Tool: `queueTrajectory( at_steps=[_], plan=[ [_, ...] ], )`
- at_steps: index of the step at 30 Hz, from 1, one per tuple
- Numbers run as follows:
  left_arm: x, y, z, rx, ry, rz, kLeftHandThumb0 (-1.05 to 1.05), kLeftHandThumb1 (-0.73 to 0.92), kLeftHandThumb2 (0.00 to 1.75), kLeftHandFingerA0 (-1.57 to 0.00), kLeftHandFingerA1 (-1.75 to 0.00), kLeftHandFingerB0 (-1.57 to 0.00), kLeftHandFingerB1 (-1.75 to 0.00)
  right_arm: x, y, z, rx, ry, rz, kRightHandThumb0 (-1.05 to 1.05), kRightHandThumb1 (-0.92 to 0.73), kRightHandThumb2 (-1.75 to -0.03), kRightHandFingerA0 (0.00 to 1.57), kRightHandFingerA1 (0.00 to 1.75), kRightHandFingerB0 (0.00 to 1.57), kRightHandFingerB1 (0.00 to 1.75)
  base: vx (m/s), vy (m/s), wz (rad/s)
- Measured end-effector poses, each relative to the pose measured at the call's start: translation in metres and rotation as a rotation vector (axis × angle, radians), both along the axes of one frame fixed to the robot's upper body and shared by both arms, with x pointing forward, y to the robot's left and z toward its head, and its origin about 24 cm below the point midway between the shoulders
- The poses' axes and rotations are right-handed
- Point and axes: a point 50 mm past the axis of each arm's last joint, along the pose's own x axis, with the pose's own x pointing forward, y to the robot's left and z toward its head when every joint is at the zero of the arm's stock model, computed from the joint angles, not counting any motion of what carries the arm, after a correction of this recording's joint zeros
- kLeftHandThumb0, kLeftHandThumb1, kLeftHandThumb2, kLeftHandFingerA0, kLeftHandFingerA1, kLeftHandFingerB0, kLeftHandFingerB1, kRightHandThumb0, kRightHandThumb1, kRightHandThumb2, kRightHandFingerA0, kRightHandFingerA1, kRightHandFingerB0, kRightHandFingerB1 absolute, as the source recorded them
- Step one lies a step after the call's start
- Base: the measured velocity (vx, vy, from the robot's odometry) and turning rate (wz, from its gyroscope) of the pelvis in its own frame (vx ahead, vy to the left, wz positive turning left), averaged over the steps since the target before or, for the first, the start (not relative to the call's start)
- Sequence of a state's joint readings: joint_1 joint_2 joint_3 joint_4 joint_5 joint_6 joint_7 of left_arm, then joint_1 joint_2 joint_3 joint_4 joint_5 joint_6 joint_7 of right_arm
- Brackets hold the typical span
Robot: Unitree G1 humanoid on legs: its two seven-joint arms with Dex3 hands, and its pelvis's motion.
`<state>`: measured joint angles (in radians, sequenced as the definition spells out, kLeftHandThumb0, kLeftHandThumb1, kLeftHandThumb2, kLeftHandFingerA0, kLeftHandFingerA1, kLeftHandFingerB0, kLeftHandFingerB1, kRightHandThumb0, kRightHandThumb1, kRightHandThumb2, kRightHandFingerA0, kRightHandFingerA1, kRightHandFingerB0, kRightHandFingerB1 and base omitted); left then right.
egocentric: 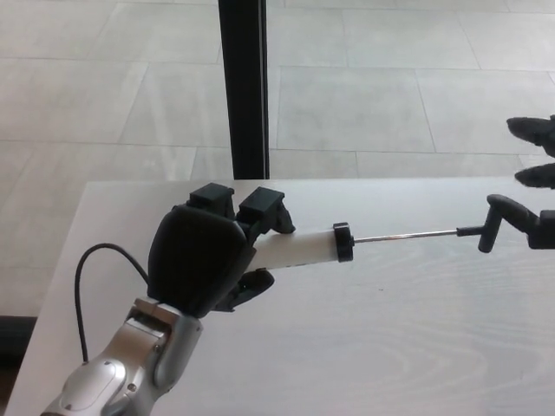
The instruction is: The robot uses its left hand to lift the air pump kept on the middle of the desk and use the right hand to pull out the handle
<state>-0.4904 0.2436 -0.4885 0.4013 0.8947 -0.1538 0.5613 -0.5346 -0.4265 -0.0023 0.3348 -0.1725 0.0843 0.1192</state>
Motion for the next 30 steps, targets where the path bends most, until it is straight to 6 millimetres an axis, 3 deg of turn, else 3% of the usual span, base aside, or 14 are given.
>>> queueTrajectory(
  at_steps=[6, 7, 11, 12, 16, 17, 18, 19, 20, 21, 22, 23, 24, 30],
  plan=[
    [-0.003, 0.006, -0.014, 0.061, 0.091, -0.006, -0.16, 0.69, 0.94, -0.76, -1.75, -0.66, -1.6, -0.004, -0.007, 0.0, -0.071, 0.062, 0.039, -1.04, -0.85, -0.66, 0.0, 0.0, 0.0, 0.0, 0.0, 0.0, 0.0],
    [-0.003, 0.006, -0.016, 0.067, 0.111, -0.01, -0.16, 0.66, 0.95, -0.73, -1.75, -0.62, -1.66, -0.004, -0.007, 0.0, -0.07, 0.065, 0.041, -1.05, -0.7, -1.14, 0.0, 0.21, 0.0, 0.02, 0.0, 0.0, 0.0],
    [-0.003, 0.004, -0.018, 0.081, 0.166, -0.025, -0.13, 0.65, 0.79, -0.74, -1.74, -0.68, -1.53, -0.004, -0.007, -0.001, -0.064, 0.066, 0.044, -0.96, -0.72, -1.11, 0.0, 0.21, 0.04, 0.1, 0.0, 0.0, 0.0],
    [-0.003, 0.004, -0.019, 0.083, 0.181, -0.029, -0.12, 0.66, 0.79, -0.76, -1.71, -0.69, -1.51, -0.004, -0.006, -0.001, -0.062, 0.066, 0.044, -0.87, -0.81, -0.81, 0.0, 0.0, 0.02, 0.24, 0.0, 0.0, 0.0],
    [-0.005, -0.001, -0.026, 0.099, 0.25, -0.051, -0.15, 0.71, 0.72, -0.83, -1.61, -0.74, -1.34, -0.003, -0.005, -0.002, -0.047, 0.066, 0.039, -0.93, -0.71, -1.08, 0.0, 0.19, 0.09, 0.22, 0.0, 0.0, 0.0],
    [-0.006, -0.002, -0.029, 0.104, 0.267, -0.058, -0.21, 0.72, 0.69, -0.82, -1.3, -0.78, -0.84, -0.003, -0.005, -0.002, -0.041, 0.065, 0.035, -0.83, -0.84, -0.66, 0.0, 0.15, 0.14, 0.3, 0.0, 0.0, 0.0],
    [-0.008, -0.004, -0.032, 0.111, 0.291, -0.068, -0.21, 0.72, 0.69, -0.82, -1.3, -0.78, -0.84, -0.003, -0.005, -0.002, -0.029, 0.062, 0.027, -0.83, -0.84, -0.66, 0.0, 0.15, 0.14, 0.3, 0.0, 0.0, 0.0],
    [-0.01, -0.006, -0.036, 0.117, 0.31, -0.075, -0.22, 0.74, 0.62, -0.82, -1.21, -0.76, -0.73, -0.003, -0.005, -0.002, -0.018, 0.058, 0.02, -0.95, -0.73, -1.05, 0.0, 0.17, 0.13, 0.36, 0.0, 0.0, 0.0],
    [-0.013, -0.008, -0.04, 0.124, 0.334, -0.085, -0.22, 0.73, 0.67, -0.86, -1.07, -0.7, -0.63, -0.002, -0.005, -0.003, -0.005, 0.053, 0.011, -0.79, -0.83, -0.67, 0.0, 0.23, 0.19, 0.3, 0.0, 0.0, 0.0],
    [-0.015, -0.01, -0.043, 0.131, 0.354, -0.094, -0.24, 0.76, 0.67, -0.84, -1.13, -0.66, -0.6, -0.002, -0.005, -0.003, 0.01, 0.048, 0.003, -0.79, -0.64, -1.02, 0.0, 0.31, 0.15, 0.46, 0.0, 0.0, 0.0],
    [-0.016, -0.011, -0.045, 0.136, 0.366, -0.101, -0.24, 0.77, 0.67, -0.83, -1.1, -0.62, -0.59, -0.002, -0.005, -0.003, 0.02, 0.044, -0.003, -0.85, -0.68, -1.02, 0.05, 0.26, 0.18, 0.47, 0.0, 0.0, 0.0],
    [-0.019, -0.014, -0.048, 0.145, 0.389, -0.113, -0.27, 0.81, 0.64, -0.77, -0.98, -0.57, -0.54, -0.002, -0.005, -0.003, 0.04, 0.035, -0.016, -0.79, -0.64, -1.01, 0.02, 0.37, 0.19, 0.48, 0.0, 0.0, 0.0],
    [-0.02, -0.016, -0.049, 0.149, 0.399, -0.123, -0.28, 0.81, 0.63, -0.75, -0.9, -0.53, -0.52, -0.002, -0.005, -0.003, 0.057, 0.028, -0.028, -0.78, -0.81, -0.65, 0.01, 0.45, 0.29, 0.35, 0.0, 0.0, 0.0],
    [-0.023, -0.023, -0.049, 0.189, 0.43, -0.156, -0.37, 0.76, 0.62, -0.46, -0.59, -0.31, -0.41, -0.001, -0.006, -0.004, 0.135, -0.001, -0.07, -0.75, -0.79, -0.64, 0.02, 0.45, 0.3, 0.35, 0.0, 0.0, 0.0]
  ],
)
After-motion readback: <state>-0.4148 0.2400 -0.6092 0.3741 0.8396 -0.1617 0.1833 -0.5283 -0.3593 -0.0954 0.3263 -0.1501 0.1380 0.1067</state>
